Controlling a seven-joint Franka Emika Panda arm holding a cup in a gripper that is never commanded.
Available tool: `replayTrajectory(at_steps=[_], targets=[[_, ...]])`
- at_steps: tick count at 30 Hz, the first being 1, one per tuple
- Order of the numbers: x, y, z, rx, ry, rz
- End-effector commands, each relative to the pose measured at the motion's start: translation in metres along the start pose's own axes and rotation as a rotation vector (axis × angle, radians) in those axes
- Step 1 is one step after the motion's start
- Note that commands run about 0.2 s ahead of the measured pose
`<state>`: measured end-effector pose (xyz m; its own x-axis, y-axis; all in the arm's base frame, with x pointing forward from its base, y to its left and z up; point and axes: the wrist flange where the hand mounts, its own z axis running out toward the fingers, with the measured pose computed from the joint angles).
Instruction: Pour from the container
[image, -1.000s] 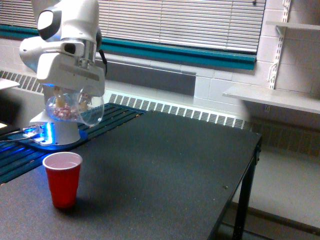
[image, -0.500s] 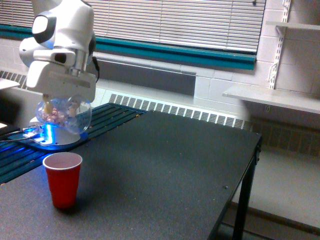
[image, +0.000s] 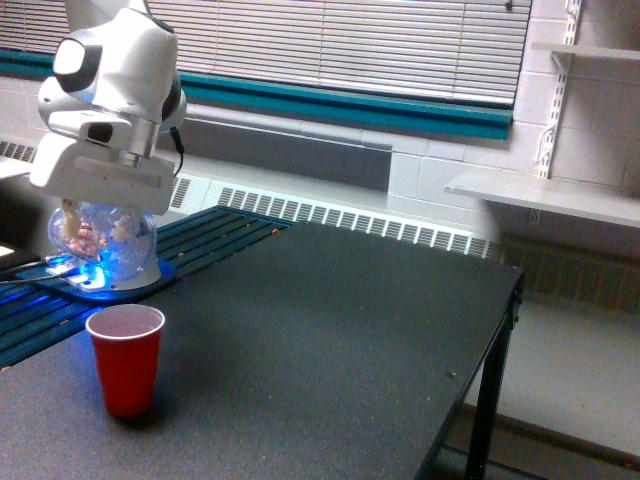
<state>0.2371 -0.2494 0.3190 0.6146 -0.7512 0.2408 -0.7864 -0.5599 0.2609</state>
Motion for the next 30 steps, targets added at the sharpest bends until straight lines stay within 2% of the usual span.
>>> replayTrajectory(at_steps=[1, 6, 14, 30], targets=[[0.0032, 0.0014, -0.0103, -0.029, 0.017, 0.025], [0.0028, -0.0019, -0.0128, -0.052, 0.016, 0.021], [0.0026, -0.0061, -0.0100, -0.087, -0.019, 0.007], [0.0019, -0.0039, -0.0075, -0.152, -0.033, 0.031]])
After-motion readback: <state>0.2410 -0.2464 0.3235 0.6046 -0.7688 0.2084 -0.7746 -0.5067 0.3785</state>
